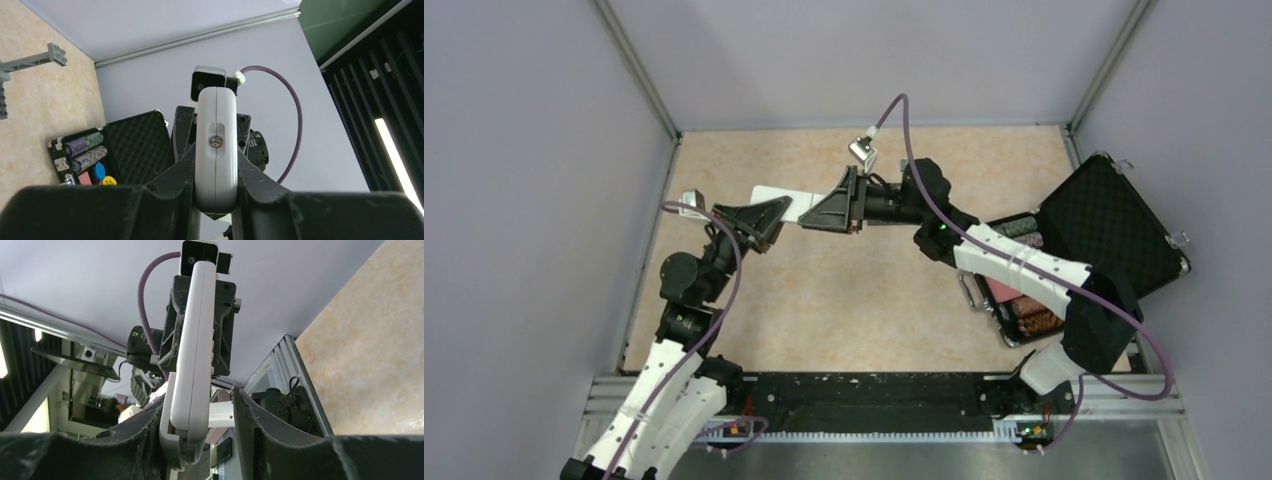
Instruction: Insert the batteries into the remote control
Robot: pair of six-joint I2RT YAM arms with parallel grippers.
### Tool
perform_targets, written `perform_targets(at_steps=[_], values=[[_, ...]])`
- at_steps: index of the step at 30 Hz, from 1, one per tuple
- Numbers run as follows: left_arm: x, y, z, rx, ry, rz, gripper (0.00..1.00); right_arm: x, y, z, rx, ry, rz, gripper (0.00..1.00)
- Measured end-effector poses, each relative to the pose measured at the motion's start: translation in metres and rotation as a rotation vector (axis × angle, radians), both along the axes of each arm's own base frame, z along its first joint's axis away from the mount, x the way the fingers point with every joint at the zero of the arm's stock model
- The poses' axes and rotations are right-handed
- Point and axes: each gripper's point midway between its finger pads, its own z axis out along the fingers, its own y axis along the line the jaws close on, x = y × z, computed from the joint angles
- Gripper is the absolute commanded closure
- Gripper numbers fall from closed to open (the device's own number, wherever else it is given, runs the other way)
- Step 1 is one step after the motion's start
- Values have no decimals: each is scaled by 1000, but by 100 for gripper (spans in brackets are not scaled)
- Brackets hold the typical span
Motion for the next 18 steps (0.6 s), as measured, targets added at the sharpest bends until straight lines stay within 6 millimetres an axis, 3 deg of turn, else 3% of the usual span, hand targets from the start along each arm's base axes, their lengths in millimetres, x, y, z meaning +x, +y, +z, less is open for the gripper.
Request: perform_targets(at_steps=[18], values=[[-2, 17, -9, -25, 120, 90, 100, 8, 6, -5, -61, 55, -14, 46]])
